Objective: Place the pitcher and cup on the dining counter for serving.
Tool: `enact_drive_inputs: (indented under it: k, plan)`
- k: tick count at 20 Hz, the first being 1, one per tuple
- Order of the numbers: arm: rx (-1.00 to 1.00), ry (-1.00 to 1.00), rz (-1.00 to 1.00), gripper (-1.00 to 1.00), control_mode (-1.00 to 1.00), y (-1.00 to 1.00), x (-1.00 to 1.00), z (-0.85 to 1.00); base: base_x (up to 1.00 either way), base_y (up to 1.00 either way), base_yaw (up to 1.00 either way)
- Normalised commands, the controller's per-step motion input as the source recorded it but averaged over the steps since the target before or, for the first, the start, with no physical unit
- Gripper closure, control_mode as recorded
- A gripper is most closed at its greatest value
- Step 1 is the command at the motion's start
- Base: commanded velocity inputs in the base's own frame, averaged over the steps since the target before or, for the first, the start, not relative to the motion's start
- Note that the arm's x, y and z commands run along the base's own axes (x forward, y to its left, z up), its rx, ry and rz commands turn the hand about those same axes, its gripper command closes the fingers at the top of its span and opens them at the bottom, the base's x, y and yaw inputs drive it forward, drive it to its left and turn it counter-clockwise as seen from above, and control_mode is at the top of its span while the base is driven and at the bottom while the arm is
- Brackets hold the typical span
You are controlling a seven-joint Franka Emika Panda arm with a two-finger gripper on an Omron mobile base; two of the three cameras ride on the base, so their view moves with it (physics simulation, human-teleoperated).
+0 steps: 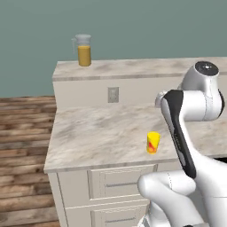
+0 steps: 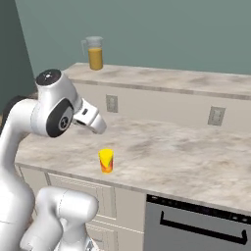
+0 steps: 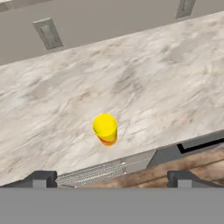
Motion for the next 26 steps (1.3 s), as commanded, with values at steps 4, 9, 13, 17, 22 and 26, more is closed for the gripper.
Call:
enact_drive_inputs:
  k: [4,9,13,17,22,26]
  plan:
    - [0.00,0.45,0.02,-1.00,-1.00,-0.02,0.09,-0.44,0.00,0.00,0.00]
    - [0.06,0.18,0.01,-1.00,-1.00,-0.01,0.02,-0.27,0.00,0.00,0.00]
    - [0.07,0.10,0.00,-1.00,-1.00,-0.02,0.11,-0.49,0.00,0.00,0.00]
    - [0.08,0.06,0.00,-1.00,-1.00,-0.10,0.10,-0.47,0.00,0.00,0.00]
    - [0.08,0.00,0.00,-1.00,-1.00,-0.13,0.11,-0.27,0.00,0.00,0.00]
    - [0.00,0.00,0.00,-1.00,-1.00,-0.10,0.24,-0.28,0.00,0.00,0.00]
